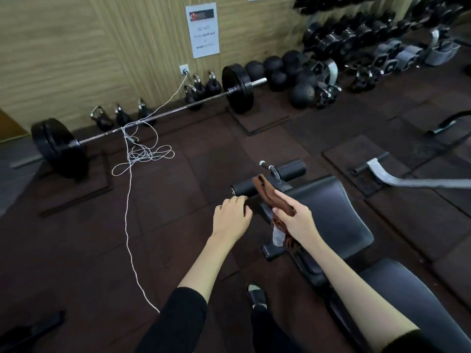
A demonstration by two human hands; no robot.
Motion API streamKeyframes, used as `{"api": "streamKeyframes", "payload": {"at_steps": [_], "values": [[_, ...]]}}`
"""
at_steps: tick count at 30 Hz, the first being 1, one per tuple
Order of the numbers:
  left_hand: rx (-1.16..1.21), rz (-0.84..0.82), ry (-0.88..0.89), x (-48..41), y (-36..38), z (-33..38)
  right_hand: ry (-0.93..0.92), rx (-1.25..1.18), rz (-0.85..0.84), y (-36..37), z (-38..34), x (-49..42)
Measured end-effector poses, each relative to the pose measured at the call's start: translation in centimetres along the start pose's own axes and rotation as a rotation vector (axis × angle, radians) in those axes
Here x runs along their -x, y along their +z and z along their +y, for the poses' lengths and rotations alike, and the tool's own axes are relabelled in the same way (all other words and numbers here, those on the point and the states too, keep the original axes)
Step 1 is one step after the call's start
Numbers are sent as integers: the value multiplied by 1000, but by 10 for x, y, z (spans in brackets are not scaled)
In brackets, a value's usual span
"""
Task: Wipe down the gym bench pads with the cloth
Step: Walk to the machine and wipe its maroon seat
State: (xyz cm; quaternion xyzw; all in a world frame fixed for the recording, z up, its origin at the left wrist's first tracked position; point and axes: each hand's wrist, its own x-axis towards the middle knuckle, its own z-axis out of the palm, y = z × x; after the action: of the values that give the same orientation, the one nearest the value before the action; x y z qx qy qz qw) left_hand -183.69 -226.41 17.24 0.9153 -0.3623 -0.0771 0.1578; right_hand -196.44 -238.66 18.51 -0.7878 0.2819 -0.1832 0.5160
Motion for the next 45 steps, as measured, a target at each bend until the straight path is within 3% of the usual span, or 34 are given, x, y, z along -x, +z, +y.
{"api": "streamKeyframes", "payload": {"at_steps": [11, 19, 32, 45], "values": [[-5, 52, -122, -146, -41, -55, -14, -20, -75, 52, -31, -178], [-63, 17, -168, -240, -69, -140, -19, 19, -103, 123, -56, -288], [-102, -43, -41, -425, -140, -285, 54, -45, 108, 249, -118, -452], [-71, -86, 195, -643, -148, -289, 152, -157, 282, 253, -115, -623]]}}
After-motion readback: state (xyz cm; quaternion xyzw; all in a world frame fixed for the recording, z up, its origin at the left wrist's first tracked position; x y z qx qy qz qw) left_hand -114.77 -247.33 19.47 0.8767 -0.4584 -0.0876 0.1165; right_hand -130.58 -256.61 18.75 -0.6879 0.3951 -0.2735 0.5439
